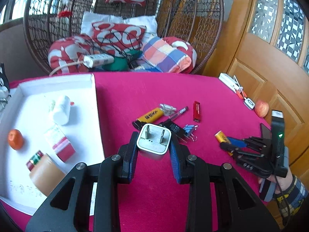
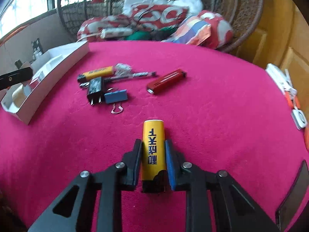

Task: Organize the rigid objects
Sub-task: 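Carry the plug adapter and yellow lighter over the white tray with both tools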

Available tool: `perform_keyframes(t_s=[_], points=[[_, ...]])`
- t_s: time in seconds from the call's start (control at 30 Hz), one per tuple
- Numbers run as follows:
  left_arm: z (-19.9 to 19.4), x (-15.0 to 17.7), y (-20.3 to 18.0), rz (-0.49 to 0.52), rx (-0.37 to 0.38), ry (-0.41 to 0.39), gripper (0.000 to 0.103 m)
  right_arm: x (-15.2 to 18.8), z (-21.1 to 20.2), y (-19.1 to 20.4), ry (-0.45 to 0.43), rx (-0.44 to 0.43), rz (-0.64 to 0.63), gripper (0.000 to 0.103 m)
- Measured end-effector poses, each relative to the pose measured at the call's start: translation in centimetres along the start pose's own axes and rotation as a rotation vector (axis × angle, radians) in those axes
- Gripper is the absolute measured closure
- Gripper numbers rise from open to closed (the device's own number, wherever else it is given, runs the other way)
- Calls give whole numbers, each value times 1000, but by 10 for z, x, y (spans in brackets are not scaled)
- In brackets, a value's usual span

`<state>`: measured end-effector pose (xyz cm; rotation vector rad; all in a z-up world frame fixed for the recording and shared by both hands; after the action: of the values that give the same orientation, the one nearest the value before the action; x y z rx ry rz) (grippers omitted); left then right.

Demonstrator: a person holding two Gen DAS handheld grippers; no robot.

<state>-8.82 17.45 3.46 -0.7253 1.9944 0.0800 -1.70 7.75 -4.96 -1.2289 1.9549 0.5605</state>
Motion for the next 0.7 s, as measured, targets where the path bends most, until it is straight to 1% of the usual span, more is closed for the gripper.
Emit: perform_keyframes(t_s=[0.03,0.13,0.17,0.2,0.27,0.3,0.37,0.4,0.47,0.57,0.6,0.7], points=[[-5,-4,1,6,-9,-18,73,-5,-7,-3,-32,-1,26,81],[-24,-17,7,10,-33,-78,73,-35,-41,-12,-171,-22,103,81],[-34,-23,11,8,-45,-107,73,-50,-60,-13,-238,-24,118,81],[-41,-27,14,7,-52,-125,73,-61,-73,-13,-283,-26,120,81],[-61,-41,21,8,-80,-186,73,-89,-109,-9,-401,-23,112,81],[-73,-48,25,8,-94,-217,73,-100,-123,-6,-445,-22,106,81],[-105,-68,34,10,-126,-298,73,-125,-155,-1,-549,-24,97,81],[-117,-74,39,10,-139,-326,73,-137,-172,3,-603,-26,88,81],[-154,-93,52,14,-185,-413,73,-158,-204,10,-706,-24,72,81],[-199,-108,67,14,-251,-509,73,-174,-238,20,-807,-35,63,81],[-216,-113,75,11,-282,-544,73,-178,-243,22,-824,-43,65,81],[-243,-117,95,-10,-335,-592,73,-189,-257,30,-870,-70,65,81]])
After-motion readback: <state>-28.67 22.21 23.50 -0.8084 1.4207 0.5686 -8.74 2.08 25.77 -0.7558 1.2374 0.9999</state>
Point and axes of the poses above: each gripper's, at about its wrist camera, not at the fingertips, and z roughly the way its jaws point, y to its left, x to its underside, the point moved 8 cm from there along z, roughly the way its jaws point, and after that the axes turned 6 degrees about -y, right-handed, at the moved point
